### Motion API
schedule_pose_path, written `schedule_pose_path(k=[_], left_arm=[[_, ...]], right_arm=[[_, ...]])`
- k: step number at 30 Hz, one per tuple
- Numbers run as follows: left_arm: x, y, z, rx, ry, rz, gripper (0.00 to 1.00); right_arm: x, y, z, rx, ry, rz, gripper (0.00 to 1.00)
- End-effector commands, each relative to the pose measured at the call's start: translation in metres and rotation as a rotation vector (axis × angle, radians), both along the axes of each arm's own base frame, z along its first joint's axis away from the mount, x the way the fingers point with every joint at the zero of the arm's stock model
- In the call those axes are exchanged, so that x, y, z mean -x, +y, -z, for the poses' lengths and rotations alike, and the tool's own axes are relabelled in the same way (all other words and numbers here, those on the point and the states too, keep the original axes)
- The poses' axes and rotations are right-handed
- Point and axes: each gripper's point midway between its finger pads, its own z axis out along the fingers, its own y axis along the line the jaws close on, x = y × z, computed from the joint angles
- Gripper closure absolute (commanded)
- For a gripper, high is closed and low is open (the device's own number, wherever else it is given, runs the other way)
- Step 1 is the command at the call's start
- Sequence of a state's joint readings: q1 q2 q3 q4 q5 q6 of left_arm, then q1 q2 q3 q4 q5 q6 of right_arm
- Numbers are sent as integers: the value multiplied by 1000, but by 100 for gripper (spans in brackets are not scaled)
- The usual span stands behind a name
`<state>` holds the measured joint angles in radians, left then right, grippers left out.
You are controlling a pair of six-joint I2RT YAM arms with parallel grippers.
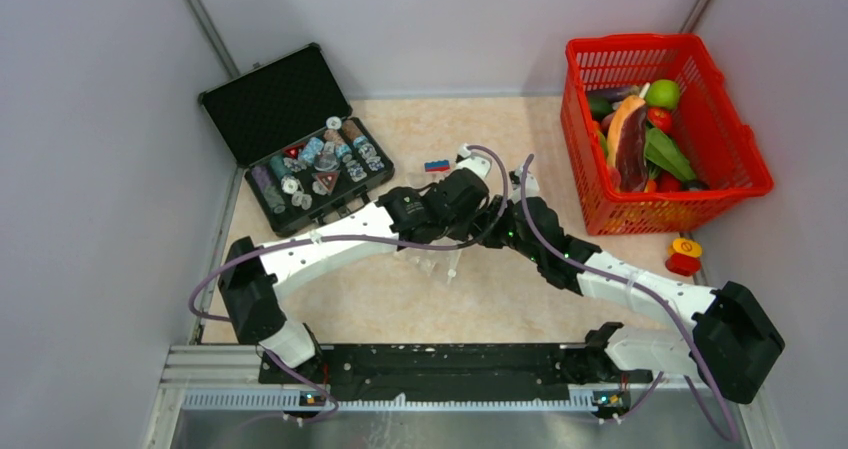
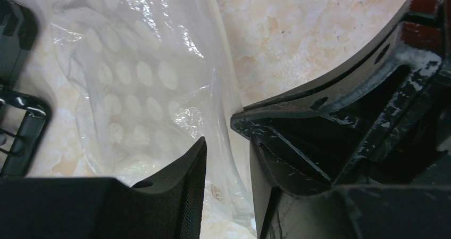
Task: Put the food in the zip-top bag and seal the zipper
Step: Open the zipper of the food storage bag.
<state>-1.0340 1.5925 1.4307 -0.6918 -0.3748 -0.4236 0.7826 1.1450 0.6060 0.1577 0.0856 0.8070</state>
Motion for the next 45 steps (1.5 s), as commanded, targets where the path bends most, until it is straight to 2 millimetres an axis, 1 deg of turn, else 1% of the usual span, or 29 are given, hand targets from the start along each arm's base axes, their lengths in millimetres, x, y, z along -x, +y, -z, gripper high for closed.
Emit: schedule_pose_path(k=[1, 5, 9, 14, 17, 24, 29, 30, 32, 33, 37, 38, 40, 42, 45], left_arm=[[4, -15, -12, 96, -11, 42, 62], [6, -13, -3, 77, 8, 34, 62], [2, -2, 8, 6, 16, -19, 65], [-1, -1, 5, 3, -1, -26, 67], [-4, 4, 4, -19, -14, -47, 67], [-7, 5, 13, -62, -7, -55, 67], [-8, 3, 13, -70, -15, -50, 68], [-9, 4, 12, -75, -18, -54, 70], [-10, 6, 10, -79, -28, -61, 76], [-11, 7, 8, -79, -34, -63, 77], [-12, 10, -4, -66, -63, -71, 87], [-12, 11, -6, -66, -69, -73, 93], [-13, 15, -10, -73, -81, -87, 100], [-16, 22, -15, -83, -102, -113, 100], [-22, 39, -21, -123, -148, -191, 100]], right_arm=[[-8, 6, -39, -79, -73, 11, 100], [-8, 6, -40, -84, -74, 13, 100], [-8, 4, -41, -83, -77, 16, 100], [-7, 3, -42, -79, -77, 17, 100], [-7, 3, -41, -76, -76, 16, 100], [-6, 5, -44, -84, -83, 6, 100], [-6, 6, -47, -85, -86, -2, 100], [-6, 6, -46, -84, -85, 0, 100], [-7, 5, -45, -78, -85, 4, 100], [-7, 4, -43, -71, -81, 9, 100], [-9, -1, -34, -37, -71, 29, 100], [-9, -1, -31, -30, -66, 31, 100], [-9, -3, -24, -13, -53, 34, 100], [-8, -4, -17, 6, -39, 35, 100], [-9, -15, -3, 71, -13, 69, 100]])
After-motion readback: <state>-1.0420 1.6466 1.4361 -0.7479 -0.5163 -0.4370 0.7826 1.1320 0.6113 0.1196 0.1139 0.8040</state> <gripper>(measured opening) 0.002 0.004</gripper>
